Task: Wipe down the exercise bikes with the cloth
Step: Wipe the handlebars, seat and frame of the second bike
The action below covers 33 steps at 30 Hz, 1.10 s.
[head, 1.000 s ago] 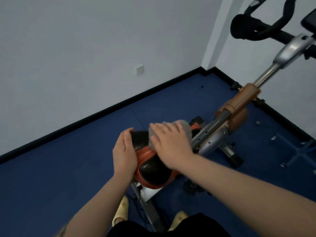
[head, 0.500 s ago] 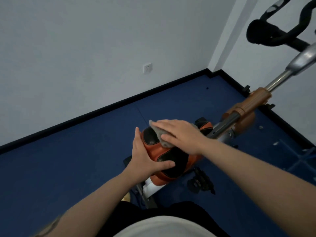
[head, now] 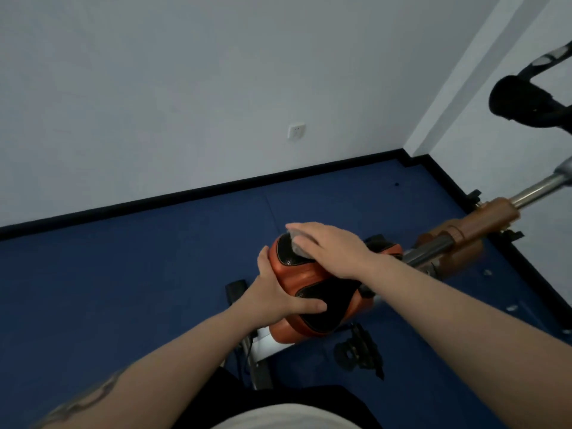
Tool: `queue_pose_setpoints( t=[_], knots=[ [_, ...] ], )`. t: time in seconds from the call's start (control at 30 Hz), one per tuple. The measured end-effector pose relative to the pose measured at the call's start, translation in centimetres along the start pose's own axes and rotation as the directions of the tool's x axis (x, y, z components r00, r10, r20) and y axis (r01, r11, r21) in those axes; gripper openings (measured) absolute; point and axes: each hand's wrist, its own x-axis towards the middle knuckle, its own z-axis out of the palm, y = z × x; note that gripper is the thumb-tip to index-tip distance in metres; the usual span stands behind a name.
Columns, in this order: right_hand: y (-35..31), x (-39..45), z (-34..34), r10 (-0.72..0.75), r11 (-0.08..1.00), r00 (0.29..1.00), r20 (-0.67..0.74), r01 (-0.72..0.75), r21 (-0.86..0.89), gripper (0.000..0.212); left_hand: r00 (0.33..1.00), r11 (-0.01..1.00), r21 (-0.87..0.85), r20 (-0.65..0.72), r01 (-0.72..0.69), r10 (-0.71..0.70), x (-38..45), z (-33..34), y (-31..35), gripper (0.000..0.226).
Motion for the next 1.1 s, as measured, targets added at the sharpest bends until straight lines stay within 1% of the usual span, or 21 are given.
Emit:
queue_pose_setpoints(
  t=[0.07, 0.13, 0.17, 0.23, 0.27, 0.3, 0.37, 0.4, 0.43, 0.47, 0.53, 0.6, 0.67, 0.73, 0.77, 0.83, 0.9, 0.93, 1.0, 1.07, 1.1],
  knots=[
    [-1.1, -1.0, 1.2, -0.210, 0.974, 0.977, -0.049, 0.205, -0.094, 0.049, 0.999, 0.999, -0.010, -0.013, -0.039, 0.039, 0.1, 0.2, -0.1, 0.164],
    [-0.8, -1.1, 0.9, -0.294, 0.952, 0.956, -0.022, 0.290, -0.095, 0.049, 0.999, 0.999, -0.012, -0.017, -0.048, 0.048, 0.1, 0.2, 0.1, 0.160],
    [-0.5, -0.7, 0.3, -0.283, 0.958, 0.959, 0.009, 0.283, -0.036, 0.048, 0.999, 0.999, -0.005, -0.023, -0.048, 0.048, 0.2, 0.1, 0.1, 0.158],
    [-0.2, 0.3, -0.4, -0.149, 0.983, 0.988, 0.046, 0.142, 0.118, 0.045, 0.998, 0.999, -0.002, -0.035, -0.047, 0.047, 0.2, -0.1, 0.0, 0.153],
    [-0.6, 0.6, -0.4, -0.087, 0.988, 0.995, 0.056, 0.079, 0.133, 0.043, 0.997, 0.998, -0.006, -0.045, -0.057, 0.056, 0.2, 0.0, 0.0, 0.152],
    [-1.4, 0.6, -0.1, -0.084, 0.994, 0.996, 0.034, 0.081, 0.075, 0.043, 0.996, 0.997, -0.009, -0.054, -0.072, 0.071, 0.0, 0.1, 0.0, 0.149],
    [-2.7, -0.1, 1.4, -0.275, 0.954, 0.961, -0.041, 0.267, -0.136, 0.042, 0.984, 0.986, 0.017, -0.058, -0.167, 0.168, 0.2, 0.5, -0.1, 0.124],
    [-3.0, -0.4, 2.0, -0.366, 0.916, 0.930, -0.029, 0.355, -0.186, 0.043, 0.973, 0.975, 0.041, -0.065, -0.220, 0.222, 0.1, 0.7, -0.1, 0.101],
    [-3.0, -0.5, 2.0, -0.402, 0.904, 0.916, -0.013, 0.394, -0.164, 0.042, 0.963, 0.965, 0.042, -0.070, -0.259, 0.261, 0.1, 0.8, -0.1, 0.091],
    [-2.8, -0.2, 1.5, -0.359, 0.930, 0.933, -0.010, 0.357, -0.083, 0.041, 0.964, 0.966, 0.014, -0.072, -0.257, 0.257, 0.1, 0.8, -0.3, 0.103],
    [-2.1, 1.1, 0.3, -0.120, 0.981, 0.993, 0.000, 0.118, 0.151, 0.040, 0.980, 0.983, -0.013, -0.084, -0.181, 0.180, -0.2, 0.3, -0.2, 0.149],
    [-1.8, 1.4, 0.0, 0.017, 0.985, 0.999, 0.030, -0.022, 0.168, 0.043, 0.979, 0.980, 0.093, -0.087, -0.177, 0.185, -0.5, -0.2, 0.0, 0.163],
    [-2.1, 0.2, 0.6, -0.055, 0.997, 0.998, -0.003, 0.055, 0.056, 0.045, 0.948, 0.938, 0.183, -0.067, -0.294, 0.310, -0.5, -1.2, 0.0, 0.151],
    [-1.4, -1.7, 0.8, -0.150, 0.987, 0.988, -0.040, 0.152, 0.048, 0.048, 0.914, 0.903, 0.158, -0.015, -0.399, 0.406, -0.4, -2.6, 0.1, 0.118],
    [-0.2, -2.3, 0.5, -0.119, 0.991, 0.991, -0.052, 0.122, 0.055, 0.047, 0.904, 0.892, 0.162, 0.001, -0.422, 0.427, -0.3, -3.2, 0.2, 0.103],
    [2.5, -3.1, -0.3, 0.094, 0.992, 0.985, -0.143, -0.104, -0.067, 0.037, 0.913, 0.898, 0.177, 0.008, -0.402, 0.407, 0.0, -3.9, 0.1, 0.094],
    [3.2, -3.8, -0.1, 0.296, 0.897, 0.904, -0.309, -0.374, -0.236, 0.036, 0.934, 0.918, 0.210, -0.050, -0.337, 0.355, 0.6, -4.1, 0.1, 0.090],
    [2.6, -3.8, 0.7, 0.324, 0.865, 0.864, -0.386, -0.435, -0.249, 0.037, 0.921, 0.907, 0.223, -0.080, -0.357, 0.382, 1.1, -4.1, 0.3, 0.078],
    [0.3, -4.0, 2.4, 0.283, 0.918, 0.836, -0.470, -0.378, -0.120, 0.043, 0.873, 0.856, 0.253, -0.078, -0.450, 0.482, 2.2, -3.6, 1.6, 0.048],
    [-0.9, -4.5, 3.1, 0.194, 0.975, 0.876, -0.442, -0.221, -0.010, 0.049, 0.840, 0.813, 0.294, -0.056, -0.503, 0.540, 3.2, -3.6, 2.9, 0.034],
    [-0.1, -4.9, 2.9, 0.193, 0.975, 0.885, -0.424, -0.220, -0.016, 0.049, 0.829, 0.783, 0.326, 0.003, -0.529, 0.559, 3.9, -3.3, 3.8, 0.031]
  ],
)
